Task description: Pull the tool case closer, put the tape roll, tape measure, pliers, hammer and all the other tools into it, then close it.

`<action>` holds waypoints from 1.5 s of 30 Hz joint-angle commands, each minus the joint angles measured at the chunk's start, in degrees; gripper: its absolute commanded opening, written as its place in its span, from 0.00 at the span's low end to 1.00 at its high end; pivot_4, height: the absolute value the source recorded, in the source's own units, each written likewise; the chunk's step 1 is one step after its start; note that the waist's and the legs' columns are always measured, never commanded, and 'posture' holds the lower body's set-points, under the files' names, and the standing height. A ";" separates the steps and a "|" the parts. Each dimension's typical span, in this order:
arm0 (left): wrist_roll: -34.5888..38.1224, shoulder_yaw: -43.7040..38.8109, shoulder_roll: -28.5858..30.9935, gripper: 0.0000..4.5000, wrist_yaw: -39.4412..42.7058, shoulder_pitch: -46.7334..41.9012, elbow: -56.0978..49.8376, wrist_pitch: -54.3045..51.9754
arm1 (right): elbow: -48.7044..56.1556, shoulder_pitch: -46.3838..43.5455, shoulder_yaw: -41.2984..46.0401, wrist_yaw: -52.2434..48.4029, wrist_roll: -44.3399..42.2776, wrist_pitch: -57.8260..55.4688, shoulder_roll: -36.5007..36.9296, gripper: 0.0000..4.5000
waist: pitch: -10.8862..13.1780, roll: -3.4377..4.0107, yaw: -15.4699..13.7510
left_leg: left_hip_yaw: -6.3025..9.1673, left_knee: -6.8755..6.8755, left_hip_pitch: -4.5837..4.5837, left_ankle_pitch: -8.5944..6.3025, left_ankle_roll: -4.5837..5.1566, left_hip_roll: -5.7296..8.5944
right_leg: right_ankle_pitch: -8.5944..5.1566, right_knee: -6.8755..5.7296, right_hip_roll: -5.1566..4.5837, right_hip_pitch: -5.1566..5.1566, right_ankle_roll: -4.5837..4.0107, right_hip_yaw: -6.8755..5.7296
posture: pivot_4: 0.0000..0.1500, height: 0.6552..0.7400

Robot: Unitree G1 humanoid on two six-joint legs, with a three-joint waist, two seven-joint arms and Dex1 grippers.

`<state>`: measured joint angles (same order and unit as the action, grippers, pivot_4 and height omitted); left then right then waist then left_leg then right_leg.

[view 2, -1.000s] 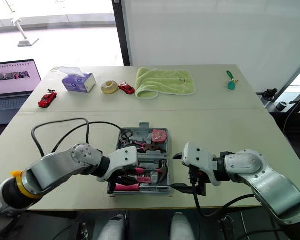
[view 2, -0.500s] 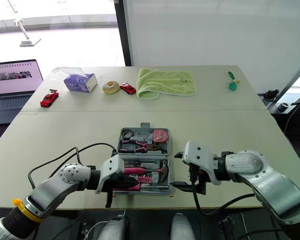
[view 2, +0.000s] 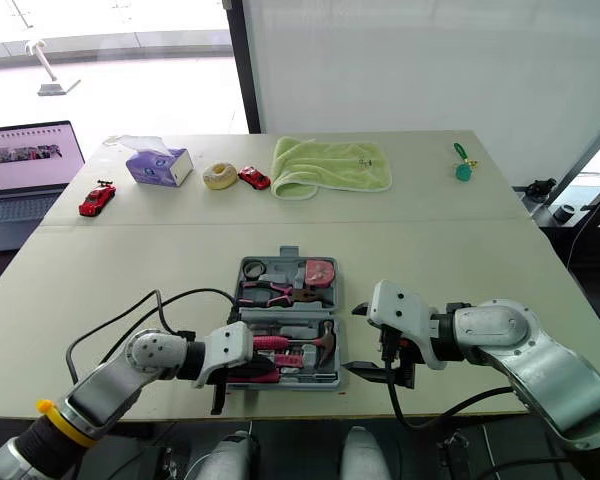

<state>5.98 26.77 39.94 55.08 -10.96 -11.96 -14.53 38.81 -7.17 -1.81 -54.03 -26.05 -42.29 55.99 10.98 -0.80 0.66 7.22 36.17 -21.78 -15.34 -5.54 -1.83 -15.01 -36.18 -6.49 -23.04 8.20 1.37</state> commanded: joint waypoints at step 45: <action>-2.08 -13.19 -7.88 0.00 0.73 -10.81 28.19 -0.14 | -33.20 -27.86 -29.74 8.87 25.39 -5.41 -21.90 0.01 | -0.22 0.33 0.45 | 0.00 -0.08 0.29 -0.09 0.16 0.01 | -0.01 -0.05 0.00 0.18 0.04 -0.02 | 1.00 1.00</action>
<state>4.21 11.34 33.10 54.68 -23.06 18.07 -14.25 4.32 -32.85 -30.97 -44.56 -0.90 -49.47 35.97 10.76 -0.47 1.10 7.22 36.08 -21.47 -15.44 -5.38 -1.82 -15.02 -36.25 -6.49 -22.85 8.24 1.35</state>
